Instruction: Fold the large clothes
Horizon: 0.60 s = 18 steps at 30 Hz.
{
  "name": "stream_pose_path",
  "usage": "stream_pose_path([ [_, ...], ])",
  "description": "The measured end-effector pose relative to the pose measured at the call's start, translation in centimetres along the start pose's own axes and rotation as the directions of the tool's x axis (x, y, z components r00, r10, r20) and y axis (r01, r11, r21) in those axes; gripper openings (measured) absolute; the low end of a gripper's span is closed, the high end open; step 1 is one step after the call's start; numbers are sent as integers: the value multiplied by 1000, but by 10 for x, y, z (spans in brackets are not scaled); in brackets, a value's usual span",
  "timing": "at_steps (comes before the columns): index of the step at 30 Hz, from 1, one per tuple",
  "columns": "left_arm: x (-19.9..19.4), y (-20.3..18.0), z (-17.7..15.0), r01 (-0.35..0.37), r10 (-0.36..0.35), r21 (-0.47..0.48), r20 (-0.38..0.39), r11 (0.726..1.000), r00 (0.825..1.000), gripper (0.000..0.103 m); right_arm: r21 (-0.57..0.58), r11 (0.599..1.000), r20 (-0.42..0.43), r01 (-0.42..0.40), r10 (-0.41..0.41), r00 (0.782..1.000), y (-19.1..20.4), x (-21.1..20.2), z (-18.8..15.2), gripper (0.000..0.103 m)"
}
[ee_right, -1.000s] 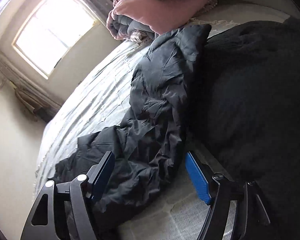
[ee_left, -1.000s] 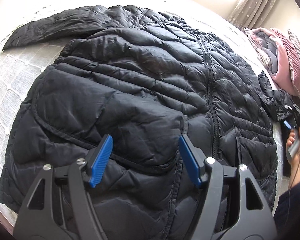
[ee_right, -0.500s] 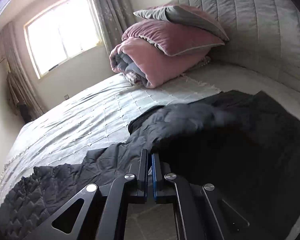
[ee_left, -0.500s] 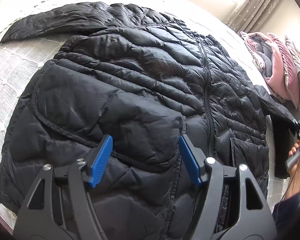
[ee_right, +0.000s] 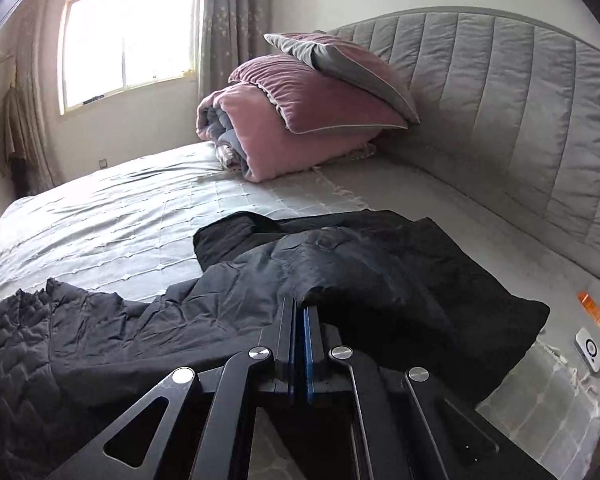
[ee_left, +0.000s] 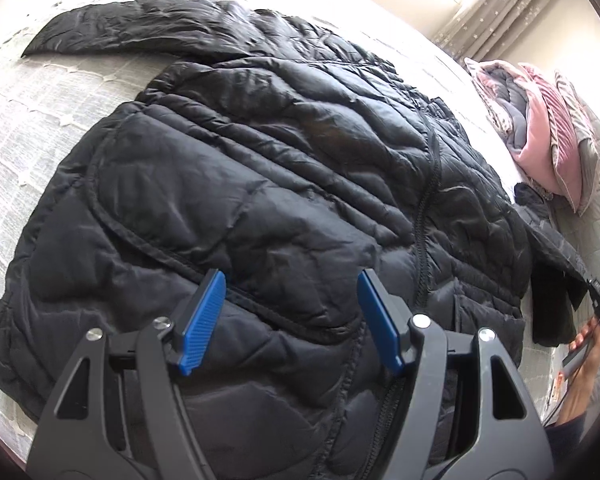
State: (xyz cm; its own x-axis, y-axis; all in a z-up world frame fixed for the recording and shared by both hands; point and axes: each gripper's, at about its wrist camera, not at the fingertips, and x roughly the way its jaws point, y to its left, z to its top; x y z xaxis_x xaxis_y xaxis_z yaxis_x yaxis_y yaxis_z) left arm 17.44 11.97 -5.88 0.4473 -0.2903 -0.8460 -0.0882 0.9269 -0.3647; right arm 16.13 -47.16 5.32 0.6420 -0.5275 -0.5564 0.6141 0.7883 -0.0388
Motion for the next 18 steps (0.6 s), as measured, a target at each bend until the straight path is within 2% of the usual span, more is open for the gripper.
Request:
stream_pose_path([
  [3, 6, -4, -6, -6, 8, 35, -45, 999, 999, 69, 22, 1000, 5, 8, -8, 1000, -8, 4, 9, 2],
  [5, 0, -2, -6, -2, 3, 38, -32, 999, 999, 69, 33, 999, 20, -9, 8, 1000, -4, -1, 17, 2],
  [8, -16, 6, 1, -14, 12, 23, 49, 1000, 999, 69, -45, 998, 98, -48, 52, 994, 32, -25, 30, 3],
  [11, -15, 15, 9, -40, 41, -10, 58, 999, 997, 69, -151, 981, 190, -121, 149, 970, 85, -61, 37, 3],
  [13, -10, 23, 9, -11, 12, -51, 22, 999, 1000, 69, -240, 957, 232, -164, 220, 947, 128, -85, 34, 3],
  [15, -8, 31, 10, 18, -17, -95, 5, 995, 1000, 69, -342, 917, 232, -205, 294, 927, 172, -101, 25, 4],
  [18, -12, 34, 11, 24, -21, -112, 27, 993, 999, 69, -553, 816, 208, -167, 330, 921, 249, -111, -12, 4],
])
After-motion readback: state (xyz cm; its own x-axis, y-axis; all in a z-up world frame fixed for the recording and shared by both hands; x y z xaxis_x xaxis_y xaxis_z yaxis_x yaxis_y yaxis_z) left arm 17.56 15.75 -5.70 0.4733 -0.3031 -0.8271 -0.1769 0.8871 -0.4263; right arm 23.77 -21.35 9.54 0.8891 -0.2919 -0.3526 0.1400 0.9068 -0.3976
